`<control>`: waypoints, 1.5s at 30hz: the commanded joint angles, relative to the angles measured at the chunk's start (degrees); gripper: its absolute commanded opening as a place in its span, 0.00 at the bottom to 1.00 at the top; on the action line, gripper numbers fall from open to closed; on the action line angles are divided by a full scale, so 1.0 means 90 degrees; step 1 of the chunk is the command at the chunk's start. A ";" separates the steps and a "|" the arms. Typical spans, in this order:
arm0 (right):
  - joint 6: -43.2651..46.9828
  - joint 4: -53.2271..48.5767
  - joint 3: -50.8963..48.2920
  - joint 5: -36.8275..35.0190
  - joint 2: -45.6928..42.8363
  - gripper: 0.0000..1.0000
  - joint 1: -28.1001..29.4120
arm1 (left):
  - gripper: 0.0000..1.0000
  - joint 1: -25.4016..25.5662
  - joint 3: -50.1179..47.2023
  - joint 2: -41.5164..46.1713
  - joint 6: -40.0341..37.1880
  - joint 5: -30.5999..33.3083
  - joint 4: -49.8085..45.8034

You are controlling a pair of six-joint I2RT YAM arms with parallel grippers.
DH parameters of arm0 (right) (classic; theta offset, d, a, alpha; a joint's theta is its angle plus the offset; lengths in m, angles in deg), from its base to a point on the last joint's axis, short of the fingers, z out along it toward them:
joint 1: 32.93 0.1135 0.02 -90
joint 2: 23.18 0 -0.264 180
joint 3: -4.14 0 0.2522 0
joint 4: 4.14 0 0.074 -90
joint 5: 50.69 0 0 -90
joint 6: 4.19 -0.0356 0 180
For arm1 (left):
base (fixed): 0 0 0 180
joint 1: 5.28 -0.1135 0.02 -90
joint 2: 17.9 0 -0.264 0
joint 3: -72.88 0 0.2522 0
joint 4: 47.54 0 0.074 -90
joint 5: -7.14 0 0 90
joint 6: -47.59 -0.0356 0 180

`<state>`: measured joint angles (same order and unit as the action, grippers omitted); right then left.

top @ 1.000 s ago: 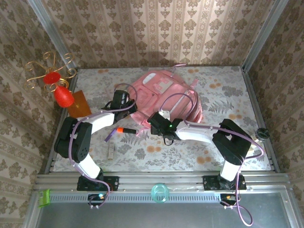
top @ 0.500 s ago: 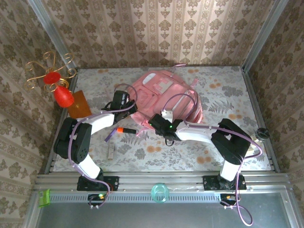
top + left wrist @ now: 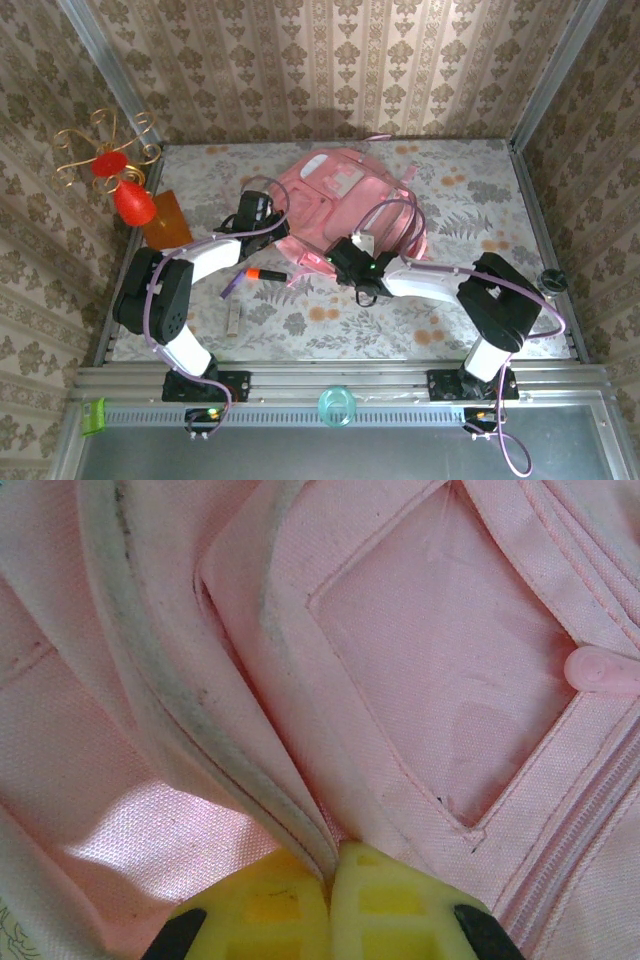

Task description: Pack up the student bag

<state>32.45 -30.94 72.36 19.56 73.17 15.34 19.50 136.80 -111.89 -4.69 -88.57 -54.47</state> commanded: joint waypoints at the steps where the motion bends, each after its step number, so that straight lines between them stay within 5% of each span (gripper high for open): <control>1: 0.0089 -0.0389 -0.0036 0.0481 -0.0149 0.29 -0.0050 | 0.00 0.0066 -0.0069 0.0183 -0.0124 0.0010 0.0028; 17: 0.0790 -0.0983 0.0340 0.1136 0.0540 0.33 -0.0153 | 0.00 0.0063 -0.0035 0.0196 -0.0149 0.0037 0.0008; 29: 0.1129 -0.1158 0.0093 0.0715 0.0037 0.14 -0.0297 | 0.00 -0.0032 -0.0085 0.0220 -0.0186 0.0117 -0.0017; 36: 0.1451 -0.0982 -0.0096 0.1232 -0.0431 0.04 -0.0570 | 0.00 -0.0106 -0.0129 0.0276 -0.0226 0.0176 -0.0049; 45: 0.1727 -0.1214 0.0045 0.1641 -0.0126 0.31 -0.0499 | 0.00 -0.0097 -0.0142 0.0234 -0.0187 0.0107 -0.0010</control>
<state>46.89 -37.06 73.01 33.79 70.96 10.42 19.34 136.12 -111.11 -4.71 -88.99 -54.51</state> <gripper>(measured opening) 0.302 0.055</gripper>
